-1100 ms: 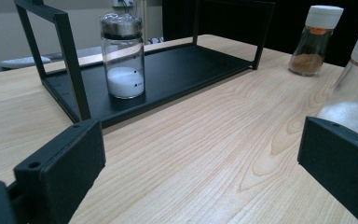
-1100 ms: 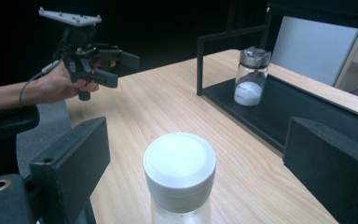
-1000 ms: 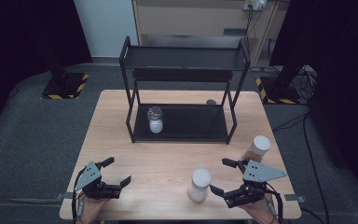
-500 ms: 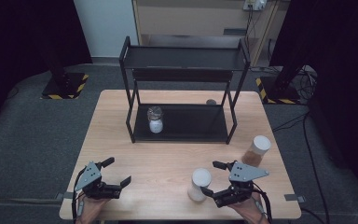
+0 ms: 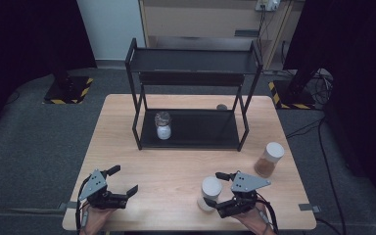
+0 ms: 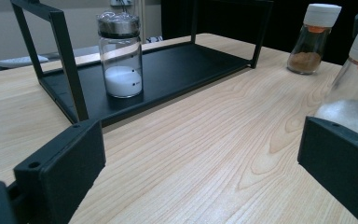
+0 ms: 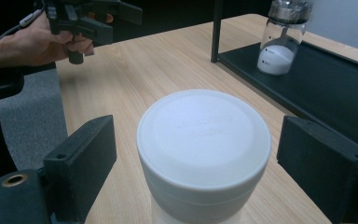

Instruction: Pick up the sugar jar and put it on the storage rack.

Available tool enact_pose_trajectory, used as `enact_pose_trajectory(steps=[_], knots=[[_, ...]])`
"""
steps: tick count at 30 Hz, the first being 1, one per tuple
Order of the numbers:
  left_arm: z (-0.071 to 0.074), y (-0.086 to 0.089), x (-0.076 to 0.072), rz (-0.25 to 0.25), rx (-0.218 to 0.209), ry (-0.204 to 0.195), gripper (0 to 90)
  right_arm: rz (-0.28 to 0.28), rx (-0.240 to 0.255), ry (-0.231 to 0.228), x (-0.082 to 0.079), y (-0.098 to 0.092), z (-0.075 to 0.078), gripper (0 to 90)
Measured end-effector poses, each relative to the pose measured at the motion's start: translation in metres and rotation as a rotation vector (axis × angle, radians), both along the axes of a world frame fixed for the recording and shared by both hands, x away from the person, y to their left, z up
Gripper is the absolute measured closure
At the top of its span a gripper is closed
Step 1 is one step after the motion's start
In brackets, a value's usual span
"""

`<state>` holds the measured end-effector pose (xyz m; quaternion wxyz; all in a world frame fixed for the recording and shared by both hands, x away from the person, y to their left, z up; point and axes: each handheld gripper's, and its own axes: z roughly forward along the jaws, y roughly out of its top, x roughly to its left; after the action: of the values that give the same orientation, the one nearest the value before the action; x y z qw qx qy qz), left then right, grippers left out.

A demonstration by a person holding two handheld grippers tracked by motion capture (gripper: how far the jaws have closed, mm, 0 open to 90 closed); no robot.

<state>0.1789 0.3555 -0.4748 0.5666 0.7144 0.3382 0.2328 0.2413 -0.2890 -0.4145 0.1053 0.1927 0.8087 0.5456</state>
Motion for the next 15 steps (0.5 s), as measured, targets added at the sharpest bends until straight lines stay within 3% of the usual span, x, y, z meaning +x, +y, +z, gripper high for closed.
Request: enact_pose_trajectory(steps=[15], knots=[[0.000, 0.000, 0.001, -0.003, -0.001, 0.004, 0.0, 0.009, 0.015, -0.009, 0.003, -0.001, -0.014, 30.6]])
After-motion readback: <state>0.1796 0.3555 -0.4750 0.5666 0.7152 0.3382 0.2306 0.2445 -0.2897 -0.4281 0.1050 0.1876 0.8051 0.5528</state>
